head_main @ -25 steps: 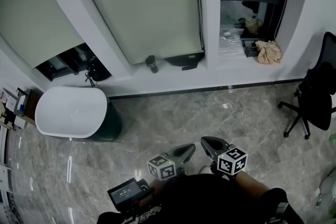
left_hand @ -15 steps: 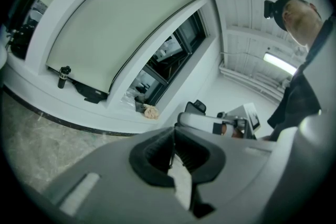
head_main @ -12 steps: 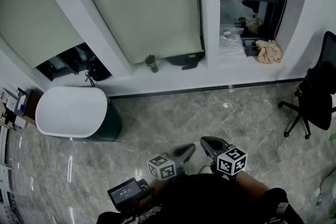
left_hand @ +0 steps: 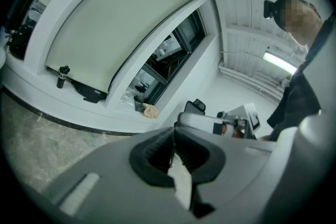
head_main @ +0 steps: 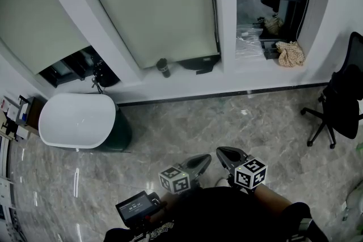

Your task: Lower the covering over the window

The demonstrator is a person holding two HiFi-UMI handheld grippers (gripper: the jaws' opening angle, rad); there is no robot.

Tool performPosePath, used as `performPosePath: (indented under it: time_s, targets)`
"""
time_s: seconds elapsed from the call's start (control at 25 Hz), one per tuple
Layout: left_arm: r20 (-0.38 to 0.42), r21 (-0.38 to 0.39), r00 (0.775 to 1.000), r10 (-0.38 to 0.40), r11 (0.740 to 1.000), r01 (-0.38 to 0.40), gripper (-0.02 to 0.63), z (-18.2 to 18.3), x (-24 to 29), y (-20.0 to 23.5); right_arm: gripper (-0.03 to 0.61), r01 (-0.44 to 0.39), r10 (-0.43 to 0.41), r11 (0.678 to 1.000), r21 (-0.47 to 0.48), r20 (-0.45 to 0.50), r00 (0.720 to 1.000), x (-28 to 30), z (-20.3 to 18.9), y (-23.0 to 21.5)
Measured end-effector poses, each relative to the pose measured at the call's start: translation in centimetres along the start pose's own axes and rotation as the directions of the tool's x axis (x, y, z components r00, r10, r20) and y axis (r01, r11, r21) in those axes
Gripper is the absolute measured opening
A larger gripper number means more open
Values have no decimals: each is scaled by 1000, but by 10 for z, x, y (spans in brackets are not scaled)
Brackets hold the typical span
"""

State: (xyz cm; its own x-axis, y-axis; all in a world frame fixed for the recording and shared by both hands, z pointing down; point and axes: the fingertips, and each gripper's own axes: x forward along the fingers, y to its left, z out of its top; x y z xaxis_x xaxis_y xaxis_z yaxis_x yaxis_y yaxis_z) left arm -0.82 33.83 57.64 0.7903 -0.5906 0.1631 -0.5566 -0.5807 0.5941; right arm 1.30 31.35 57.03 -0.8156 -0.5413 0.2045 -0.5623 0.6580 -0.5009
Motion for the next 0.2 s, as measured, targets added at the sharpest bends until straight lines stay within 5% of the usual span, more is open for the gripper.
performPosePath:
  time_s: [0.2]
  targets:
    - [-4, -3, 1000, 0, 1000, 0, 2, 2, 3, -2, 6, -2, 2, 1000, -3, -2, 1000, -1, 2, -1]
